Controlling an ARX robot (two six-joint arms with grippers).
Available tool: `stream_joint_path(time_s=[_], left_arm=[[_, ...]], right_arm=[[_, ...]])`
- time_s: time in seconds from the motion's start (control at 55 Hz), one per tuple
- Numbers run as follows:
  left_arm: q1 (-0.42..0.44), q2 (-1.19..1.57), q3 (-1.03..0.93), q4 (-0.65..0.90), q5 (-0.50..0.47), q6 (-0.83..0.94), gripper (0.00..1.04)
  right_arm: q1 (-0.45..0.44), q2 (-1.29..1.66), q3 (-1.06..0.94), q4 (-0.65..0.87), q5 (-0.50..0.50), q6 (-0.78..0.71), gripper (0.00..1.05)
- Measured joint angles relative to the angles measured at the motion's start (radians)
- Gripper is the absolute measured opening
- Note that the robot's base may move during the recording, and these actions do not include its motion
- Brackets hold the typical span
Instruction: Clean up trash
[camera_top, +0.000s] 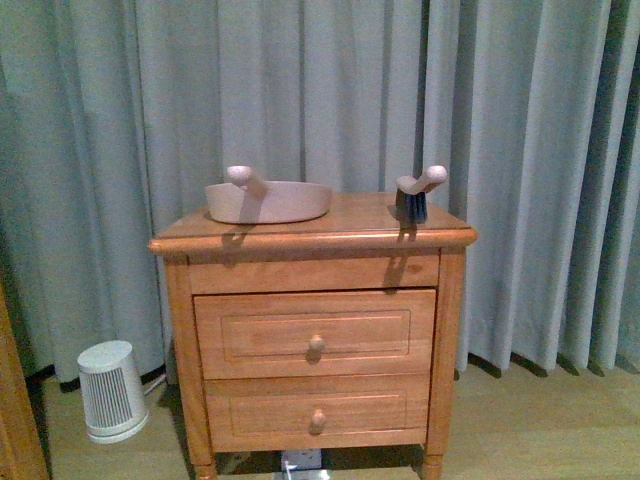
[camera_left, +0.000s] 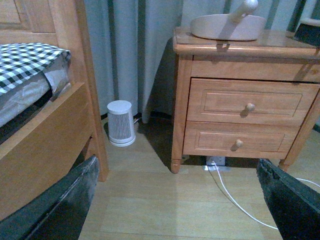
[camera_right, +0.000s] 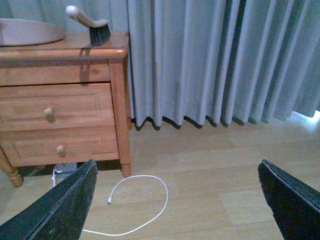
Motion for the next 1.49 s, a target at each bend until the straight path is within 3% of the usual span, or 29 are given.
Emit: stream_joint_path(time_s=[1.491], left_arm=[[0.0, 0.0, 0.0, 0.0, 0.0, 0.0, 0.97]], right_arm=[[0.0, 0.0, 0.0, 0.0, 0.0, 0.0, 0.97]])
